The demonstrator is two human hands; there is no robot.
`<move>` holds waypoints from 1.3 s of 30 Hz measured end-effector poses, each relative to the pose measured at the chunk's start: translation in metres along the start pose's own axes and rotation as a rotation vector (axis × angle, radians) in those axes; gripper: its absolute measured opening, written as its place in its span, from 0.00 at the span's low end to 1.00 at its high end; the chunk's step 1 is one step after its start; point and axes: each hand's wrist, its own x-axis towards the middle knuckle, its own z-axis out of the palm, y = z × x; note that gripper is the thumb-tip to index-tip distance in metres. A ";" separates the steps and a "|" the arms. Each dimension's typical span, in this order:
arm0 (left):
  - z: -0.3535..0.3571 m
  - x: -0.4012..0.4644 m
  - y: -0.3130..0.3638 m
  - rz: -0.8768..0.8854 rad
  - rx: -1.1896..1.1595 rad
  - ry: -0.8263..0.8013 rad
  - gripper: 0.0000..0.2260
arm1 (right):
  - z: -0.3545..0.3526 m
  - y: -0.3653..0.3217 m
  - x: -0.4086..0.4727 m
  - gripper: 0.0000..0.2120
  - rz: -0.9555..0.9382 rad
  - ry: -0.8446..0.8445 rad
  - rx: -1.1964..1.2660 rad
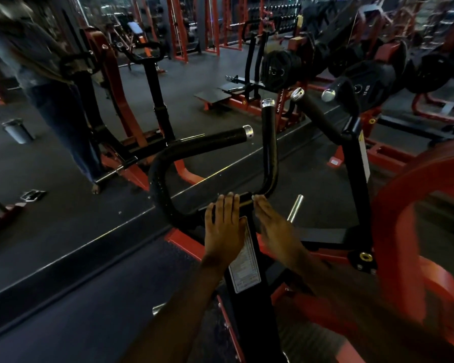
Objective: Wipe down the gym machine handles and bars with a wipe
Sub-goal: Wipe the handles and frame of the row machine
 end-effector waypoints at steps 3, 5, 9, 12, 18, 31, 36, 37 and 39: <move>-0.003 -0.001 0.006 -0.004 0.043 -0.033 0.24 | -0.039 0.018 0.044 0.21 -0.138 0.137 -0.089; -0.006 0.000 0.005 -0.023 0.026 -0.090 0.24 | -0.055 0.045 0.088 0.22 -0.105 0.168 -0.238; -0.005 -0.001 0.005 -0.006 0.025 -0.028 0.24 | -0.035 0.063 0.099 0.20 -0.137 0.050 -0.474; -0.003 -0.001 0.004 -0.008 0.019 -0.017 0.24 | -0.018 0.041 0.070 0.19 -0.234 -0.038 -0.360; -0.003 -0.002 0.003 0.019 0.019 -0.016 0.24 | 0.013 0.001 0.045 0.18 0.038 0.095 -0.007; -0.001 -0.002 0.003 0.016 -0.025 -0.015 0.23 | 0.006 0.022 0.049 0.12 0.833 0.186 1.875; -0.001 -0.004 0.001 0.025 -0.013 -0.018 0.24 | 0.014 0.006 0.055 0.24 0.983 0.261 2.000; 0.000 -0.004 0.001 0.028 -0.001 -0.019 0.24 | 0.008 0.007 0.056 0.23 1.006 0.270 1.997; 0.000 -0.004 0.001 0.029 0.020 -0.017 0.24 | -0.002 0.015 0.068 0.24 1.066 0.283 1.966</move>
